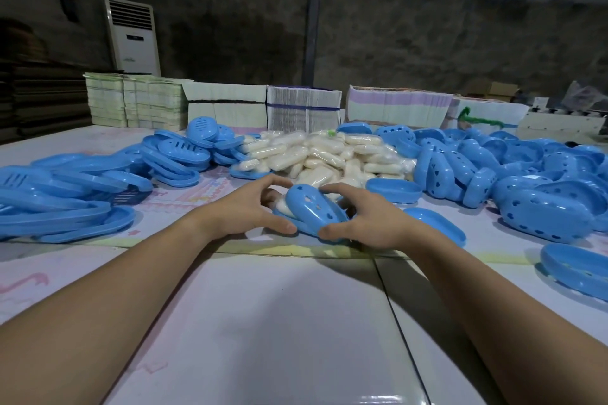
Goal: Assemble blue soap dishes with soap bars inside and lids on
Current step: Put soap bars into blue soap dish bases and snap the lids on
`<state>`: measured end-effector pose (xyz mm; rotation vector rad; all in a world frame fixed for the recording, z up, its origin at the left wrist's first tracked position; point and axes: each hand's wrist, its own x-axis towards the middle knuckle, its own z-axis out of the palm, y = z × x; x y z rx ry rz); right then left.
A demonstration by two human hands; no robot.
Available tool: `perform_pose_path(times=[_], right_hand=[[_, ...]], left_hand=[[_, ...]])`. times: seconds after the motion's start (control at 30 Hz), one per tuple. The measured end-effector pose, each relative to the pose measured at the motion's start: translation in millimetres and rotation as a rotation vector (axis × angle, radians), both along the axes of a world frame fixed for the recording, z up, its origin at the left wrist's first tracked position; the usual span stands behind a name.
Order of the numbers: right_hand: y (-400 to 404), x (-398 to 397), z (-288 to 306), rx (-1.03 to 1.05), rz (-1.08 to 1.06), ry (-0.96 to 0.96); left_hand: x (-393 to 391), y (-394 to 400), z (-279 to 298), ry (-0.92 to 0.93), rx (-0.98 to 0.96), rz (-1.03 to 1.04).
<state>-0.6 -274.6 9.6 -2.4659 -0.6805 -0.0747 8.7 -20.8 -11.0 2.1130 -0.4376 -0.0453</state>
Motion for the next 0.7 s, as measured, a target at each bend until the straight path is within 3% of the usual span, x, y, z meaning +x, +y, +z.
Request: perform_pose_path(times=[0.23,0.43,0.7], right_hand=[[-0.3,-1.6,-1.1,0.096,0.055,0.018],[2.1,-4.6,2.5,0.282,0.137,0.073],[0.8,-5.3,3.7,0.394,0.112,0.071]], left_hand=[[-2.4,-4.5,-0.5,-0.027,-0.147,-0.013],[1.5,-8.9,0.2,-0.032,-0.386,-0.01],[-4.9,-20.6,1.4,-0.097,-0.372,-0.054]])
